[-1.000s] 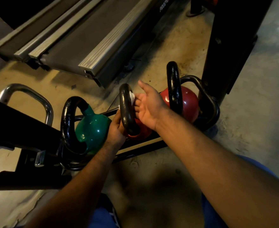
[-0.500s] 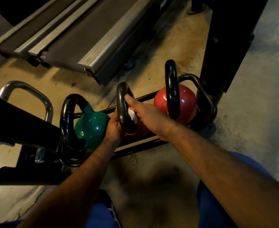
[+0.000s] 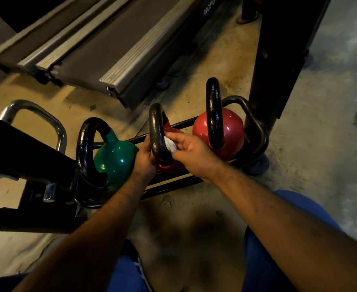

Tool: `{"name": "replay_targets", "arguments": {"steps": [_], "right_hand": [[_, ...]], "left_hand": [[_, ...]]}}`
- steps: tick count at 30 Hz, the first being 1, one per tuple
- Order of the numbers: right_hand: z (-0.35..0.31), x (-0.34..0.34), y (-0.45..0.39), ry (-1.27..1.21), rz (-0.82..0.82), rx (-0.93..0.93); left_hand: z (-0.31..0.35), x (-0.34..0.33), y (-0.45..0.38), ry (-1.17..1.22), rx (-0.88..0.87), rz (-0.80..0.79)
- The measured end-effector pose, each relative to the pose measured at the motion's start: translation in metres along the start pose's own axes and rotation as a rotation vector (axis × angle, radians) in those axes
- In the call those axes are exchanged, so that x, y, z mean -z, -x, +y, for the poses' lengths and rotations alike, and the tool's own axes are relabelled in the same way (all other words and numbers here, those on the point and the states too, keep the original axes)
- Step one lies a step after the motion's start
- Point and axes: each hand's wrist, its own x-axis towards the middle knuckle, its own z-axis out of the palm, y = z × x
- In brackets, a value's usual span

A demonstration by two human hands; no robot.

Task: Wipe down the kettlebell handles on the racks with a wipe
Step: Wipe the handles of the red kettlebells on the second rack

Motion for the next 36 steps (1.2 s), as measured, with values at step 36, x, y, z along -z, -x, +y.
{"name": "replay_targets", "arguments": {"steps": [36], "right_hand": [[-0.009, -0.015, 0.006, -0.182, 0.523, -0.095]], "left_hand": [[0.053, 0.002, 0.011, -0.403, 0.174, 0.066]]}}
